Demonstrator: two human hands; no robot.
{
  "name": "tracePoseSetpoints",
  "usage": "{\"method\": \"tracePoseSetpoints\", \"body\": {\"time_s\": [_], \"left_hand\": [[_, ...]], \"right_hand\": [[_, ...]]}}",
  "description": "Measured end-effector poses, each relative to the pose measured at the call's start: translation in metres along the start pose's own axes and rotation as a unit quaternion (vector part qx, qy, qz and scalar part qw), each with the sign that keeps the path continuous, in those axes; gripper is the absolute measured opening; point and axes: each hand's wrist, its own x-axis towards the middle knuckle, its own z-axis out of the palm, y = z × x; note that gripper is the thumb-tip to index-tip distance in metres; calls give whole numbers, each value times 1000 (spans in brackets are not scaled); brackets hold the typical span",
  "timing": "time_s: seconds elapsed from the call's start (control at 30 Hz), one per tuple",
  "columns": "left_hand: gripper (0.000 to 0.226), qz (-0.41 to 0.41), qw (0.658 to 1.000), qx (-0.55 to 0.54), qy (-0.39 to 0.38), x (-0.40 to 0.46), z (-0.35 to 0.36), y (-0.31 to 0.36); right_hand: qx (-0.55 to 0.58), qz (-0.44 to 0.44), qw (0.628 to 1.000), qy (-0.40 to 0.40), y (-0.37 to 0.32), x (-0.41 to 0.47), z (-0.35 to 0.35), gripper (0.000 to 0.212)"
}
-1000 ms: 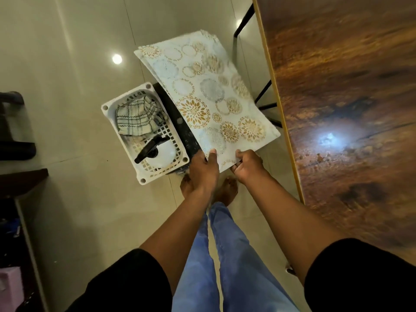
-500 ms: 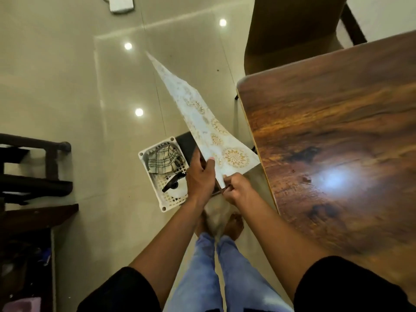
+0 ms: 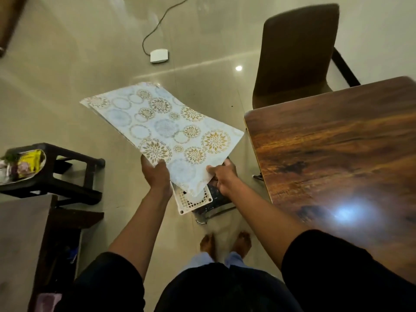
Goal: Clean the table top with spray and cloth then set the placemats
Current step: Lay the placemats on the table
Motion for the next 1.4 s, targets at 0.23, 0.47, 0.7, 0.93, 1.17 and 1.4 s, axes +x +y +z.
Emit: {"method": "tracePoseSetpoints", "body": {"time_s": [0.23,0.47,0.7,0.93,1.17,1.4], "left_hand": [[54,82,995,-42,-42,16,-22,20],[40,46,981,-48,-184,22,-16,23],[41,17,936,-1,-352,25,-21,-2],[49,22,880,14,-474,3,3,-8],[45,37,814,15,-580,-51,31,-10],[41,40,754,46,-654,-131,57,-19]], "right_hand": [[-120,-108,972,170,-37,-27,-23,106],[-294,-258,887,247,-65,-61,-71,61],[-311,-277,886,205,-57,-100,-116,37],[-125,-280,909,283,-21,-139,-153,30],[39,-284,877,387,23,-179,-200,22],[107,-283,829,470,60,-232,-255,22]]}}
